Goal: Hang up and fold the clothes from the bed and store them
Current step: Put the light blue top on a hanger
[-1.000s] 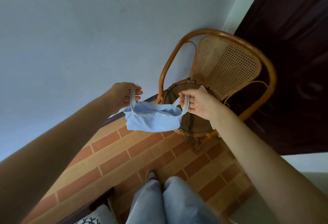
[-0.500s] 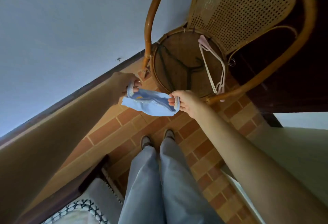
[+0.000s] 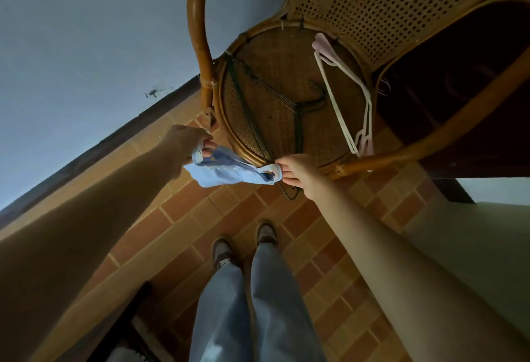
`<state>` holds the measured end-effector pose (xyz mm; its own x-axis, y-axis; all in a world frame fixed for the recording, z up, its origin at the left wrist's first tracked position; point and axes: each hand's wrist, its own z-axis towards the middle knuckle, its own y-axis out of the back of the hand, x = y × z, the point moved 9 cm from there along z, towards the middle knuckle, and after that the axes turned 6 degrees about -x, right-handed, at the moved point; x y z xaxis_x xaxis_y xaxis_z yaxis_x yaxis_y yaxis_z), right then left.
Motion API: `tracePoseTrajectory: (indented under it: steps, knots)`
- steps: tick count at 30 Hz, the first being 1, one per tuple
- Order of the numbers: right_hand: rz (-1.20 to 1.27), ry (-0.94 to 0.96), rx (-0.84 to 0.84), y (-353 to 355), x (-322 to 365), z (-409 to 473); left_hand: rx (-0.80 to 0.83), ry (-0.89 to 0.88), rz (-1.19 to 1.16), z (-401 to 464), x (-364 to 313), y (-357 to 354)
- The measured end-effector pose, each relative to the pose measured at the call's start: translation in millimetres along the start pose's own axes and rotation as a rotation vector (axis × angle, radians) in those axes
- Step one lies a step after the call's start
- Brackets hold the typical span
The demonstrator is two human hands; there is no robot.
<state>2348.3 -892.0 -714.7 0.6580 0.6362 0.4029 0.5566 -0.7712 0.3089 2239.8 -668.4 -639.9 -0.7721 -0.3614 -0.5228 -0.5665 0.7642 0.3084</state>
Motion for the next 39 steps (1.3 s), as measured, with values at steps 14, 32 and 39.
tracePoseTrajectory:
  steps: [14,32,39]
  knots:
    - [-0.426,0.361,-0.406,34.2,14.8,68.1,0.026,0.046,0.006,32.0,19.5,-42.1]
    - [-0.510,0.290,-0.516,26.6,-6.4,82.3,0.032,0.075,0.036,33.2,46.1,-46.3]
    - [-0.227,0.383,-0.446,34.8,-4.8,70.5,0.028,0.084,0.052,31.9,59.3,-45.0]
